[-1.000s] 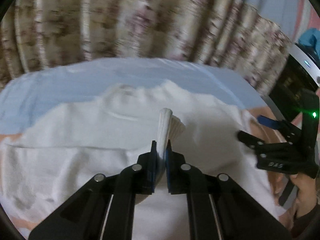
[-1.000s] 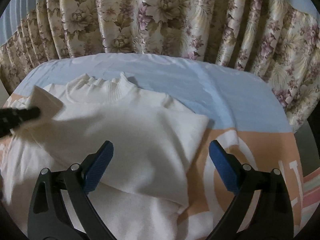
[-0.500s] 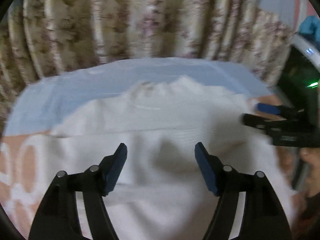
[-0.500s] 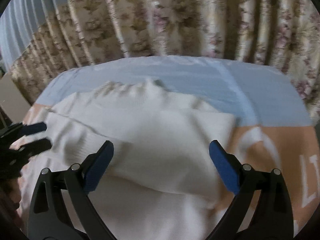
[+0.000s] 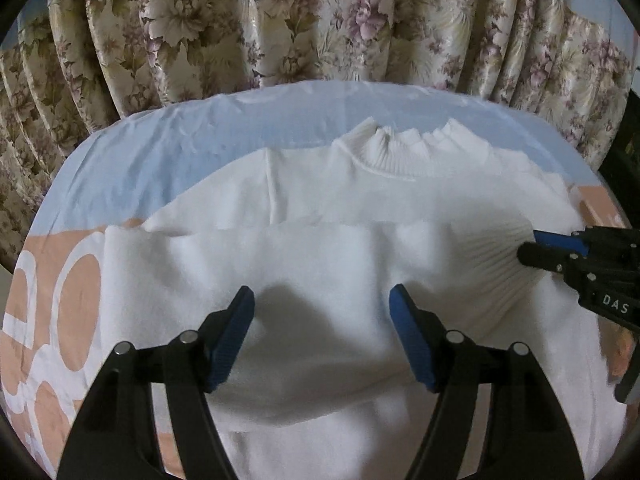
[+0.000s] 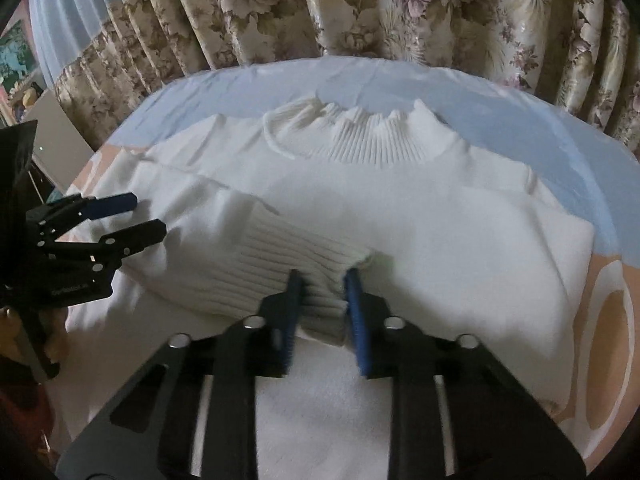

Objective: Fold small clothes

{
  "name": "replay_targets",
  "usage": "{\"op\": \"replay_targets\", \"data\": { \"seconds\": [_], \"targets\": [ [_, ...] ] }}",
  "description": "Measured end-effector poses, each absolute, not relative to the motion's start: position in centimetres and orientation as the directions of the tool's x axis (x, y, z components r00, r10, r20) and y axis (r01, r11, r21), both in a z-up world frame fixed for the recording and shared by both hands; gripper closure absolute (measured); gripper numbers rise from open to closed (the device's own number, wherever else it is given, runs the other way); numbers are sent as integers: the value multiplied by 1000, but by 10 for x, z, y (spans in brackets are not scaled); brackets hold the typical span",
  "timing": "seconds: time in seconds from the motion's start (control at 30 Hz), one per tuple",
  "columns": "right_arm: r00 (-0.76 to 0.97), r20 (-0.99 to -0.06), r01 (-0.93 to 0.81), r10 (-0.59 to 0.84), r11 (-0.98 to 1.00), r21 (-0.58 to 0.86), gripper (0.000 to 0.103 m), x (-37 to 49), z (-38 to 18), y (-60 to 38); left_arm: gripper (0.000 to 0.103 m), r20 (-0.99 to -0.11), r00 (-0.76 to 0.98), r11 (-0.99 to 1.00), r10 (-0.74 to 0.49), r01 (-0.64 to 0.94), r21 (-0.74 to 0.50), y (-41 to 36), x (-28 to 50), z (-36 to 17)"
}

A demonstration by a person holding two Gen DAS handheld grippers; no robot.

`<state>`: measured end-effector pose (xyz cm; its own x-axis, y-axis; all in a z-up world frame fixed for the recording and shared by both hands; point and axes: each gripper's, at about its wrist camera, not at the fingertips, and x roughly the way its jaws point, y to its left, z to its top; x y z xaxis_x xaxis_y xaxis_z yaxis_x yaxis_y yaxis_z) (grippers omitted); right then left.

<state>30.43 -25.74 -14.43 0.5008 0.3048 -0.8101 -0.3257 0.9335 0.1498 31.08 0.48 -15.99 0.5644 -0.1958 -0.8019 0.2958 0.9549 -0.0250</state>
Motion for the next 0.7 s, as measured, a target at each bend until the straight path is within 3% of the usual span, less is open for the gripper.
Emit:
{"op": "replay_targets", "data": {
  "seconds": [0.23,0.37,0.6,0.67,0.7],
  "targets": [
    [719,-686,-200,110,978,-53,88,306,-111,-293,32,-750,625,968,-217,239,-80,31,318,-130],
    [684,-730,-92,5,993,-79,87,310,-120,-339,31,-754,634,978,-170,201,-52,44,327,-126],
    [608,-794,-42,1,999,-31,87,294,-141,-369,32,-841,528,983,-117,180,-24,42,350,-166],
    [606,-795,-36,8,999,-17,87,293,-144,-369,45,-848,513,980,-132,194,-35,42,349,-174],
    [603,-798,-38,10,999,-16,87,294,-145,-369,47,-844,519,979,-136,198,-36,41,348,-173]
  ]
}}
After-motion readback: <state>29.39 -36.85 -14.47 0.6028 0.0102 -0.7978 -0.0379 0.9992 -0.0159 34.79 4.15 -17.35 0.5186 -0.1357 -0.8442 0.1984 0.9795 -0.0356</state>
